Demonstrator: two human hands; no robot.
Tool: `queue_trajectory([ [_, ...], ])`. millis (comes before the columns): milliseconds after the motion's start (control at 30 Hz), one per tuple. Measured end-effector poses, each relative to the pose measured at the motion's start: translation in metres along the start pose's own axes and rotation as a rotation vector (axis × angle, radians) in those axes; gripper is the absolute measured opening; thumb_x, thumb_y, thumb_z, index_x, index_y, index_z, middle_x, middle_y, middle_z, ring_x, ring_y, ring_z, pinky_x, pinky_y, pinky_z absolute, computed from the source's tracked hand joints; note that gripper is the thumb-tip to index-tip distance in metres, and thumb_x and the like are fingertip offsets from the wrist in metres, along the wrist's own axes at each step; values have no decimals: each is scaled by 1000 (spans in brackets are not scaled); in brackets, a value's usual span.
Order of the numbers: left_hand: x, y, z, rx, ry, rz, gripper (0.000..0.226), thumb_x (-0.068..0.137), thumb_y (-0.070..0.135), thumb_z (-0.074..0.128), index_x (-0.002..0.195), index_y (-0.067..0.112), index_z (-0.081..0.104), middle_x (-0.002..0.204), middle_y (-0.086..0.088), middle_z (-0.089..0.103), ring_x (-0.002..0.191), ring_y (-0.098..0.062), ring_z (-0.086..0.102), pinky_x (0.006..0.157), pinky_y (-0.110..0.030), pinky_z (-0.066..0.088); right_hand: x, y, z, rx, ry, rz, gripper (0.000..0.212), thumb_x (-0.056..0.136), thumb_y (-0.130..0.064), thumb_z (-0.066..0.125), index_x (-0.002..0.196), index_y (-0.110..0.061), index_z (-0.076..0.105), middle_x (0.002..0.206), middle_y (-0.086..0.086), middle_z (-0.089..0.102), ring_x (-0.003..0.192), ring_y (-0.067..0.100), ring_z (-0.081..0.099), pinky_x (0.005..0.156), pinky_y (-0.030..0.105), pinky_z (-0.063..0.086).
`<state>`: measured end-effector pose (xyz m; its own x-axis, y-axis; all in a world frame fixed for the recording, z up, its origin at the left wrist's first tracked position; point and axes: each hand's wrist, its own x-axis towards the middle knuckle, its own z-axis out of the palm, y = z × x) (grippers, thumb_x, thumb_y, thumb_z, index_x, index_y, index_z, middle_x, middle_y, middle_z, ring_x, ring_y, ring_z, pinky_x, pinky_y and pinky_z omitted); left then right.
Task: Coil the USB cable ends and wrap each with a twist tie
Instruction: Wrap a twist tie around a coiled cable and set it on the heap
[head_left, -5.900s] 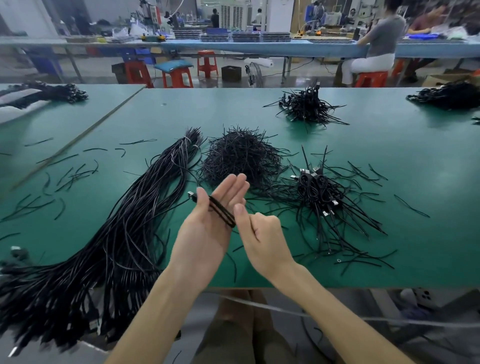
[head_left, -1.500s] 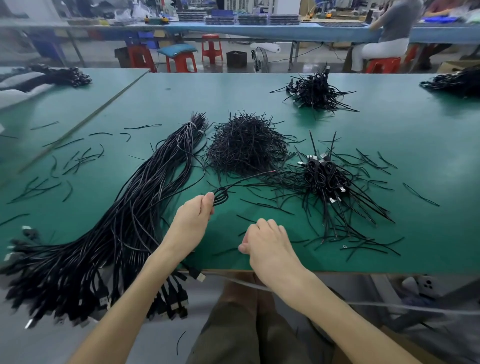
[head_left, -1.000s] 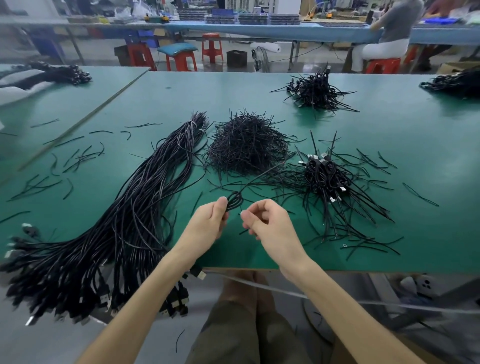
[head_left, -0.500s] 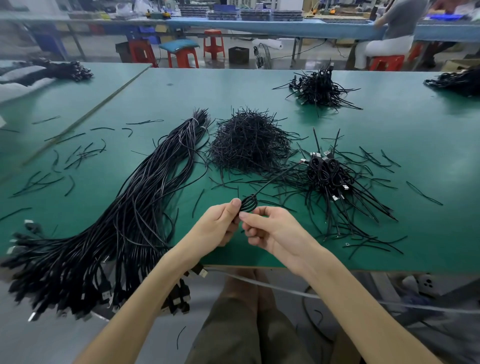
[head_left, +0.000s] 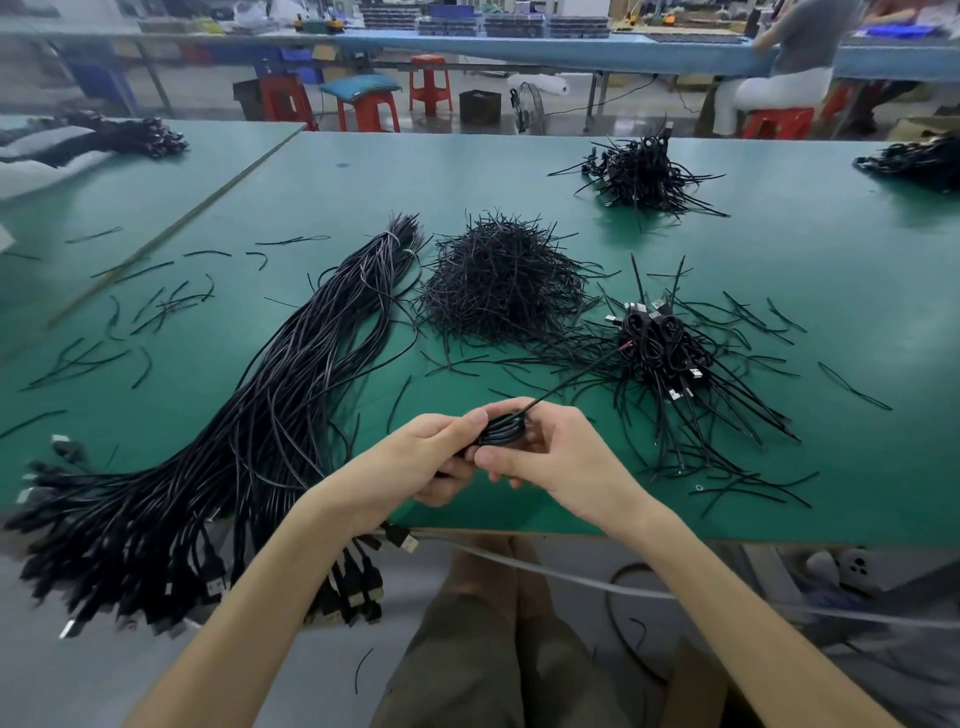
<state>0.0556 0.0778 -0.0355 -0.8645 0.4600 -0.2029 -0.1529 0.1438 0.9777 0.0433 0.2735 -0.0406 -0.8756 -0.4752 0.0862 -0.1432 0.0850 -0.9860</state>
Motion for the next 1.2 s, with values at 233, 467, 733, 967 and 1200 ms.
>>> queue_trajectory([
  [233, 10, -2, 17, -88, 284, -70, 43, 109, 36, 39, 69, 20, 42, 56, 6, 27, 45, -11, 16, 39, -19, 17, -11, 14, 24, -186, 299, -114, 15, 88, -26, 77, 99, -29, 67, 81, -8, 72, 58, 8, 57, 58, 25, 49],
  [467, 15, -10, 29, -214, 373, -64, 48, 107, 36, 38, 60, 24, 39, 58, 3, 20, 47, -15, 13, 43, -23, 14, -16, 17, 40, -642, 403, -173, 46, 99, -47, 46, 122, -11, 64, 98, -1, 66, 80, 20, 65, 71, 39, 55],
  [733, 14, -8, 31, -179, 382, -86, 49, 107, 36, 37, 60, 24, 42, 58, 3, 22, 47, -16, 15, 42, -23, 16, -18, 10, 39, -1097, 318, -143, 68, 100, -57, 6, 117, -10, 53, 87, 0, 65, 60, 26, 66, 51, 38, 54],
  [967, 8, -7, 28, -156, 339, -103, 48, 108, 37, 35, 62, 25, 41, 59, 4, 24, 46, -14, 16, 43, -24, 14, -18, 12, 32, -909, 291, -267, 56, 104, -46, 23, 109, -4, 59, 94, 7, 67, 63, 32, 64, 55, 47, 53],
  [1200, 4, -8, 20, 23, 242, -27, 60, 108, 53, 34, 64, 17, 53, 55, -1, 40, 46, -18, 35, 45, -25, 34, -20, 8, 22, -820, 262, -281, 25, 107, -25, 46, 102, -10, 65, 88, -10, 62, 67, 25, 60, 63, 45, 52],
])
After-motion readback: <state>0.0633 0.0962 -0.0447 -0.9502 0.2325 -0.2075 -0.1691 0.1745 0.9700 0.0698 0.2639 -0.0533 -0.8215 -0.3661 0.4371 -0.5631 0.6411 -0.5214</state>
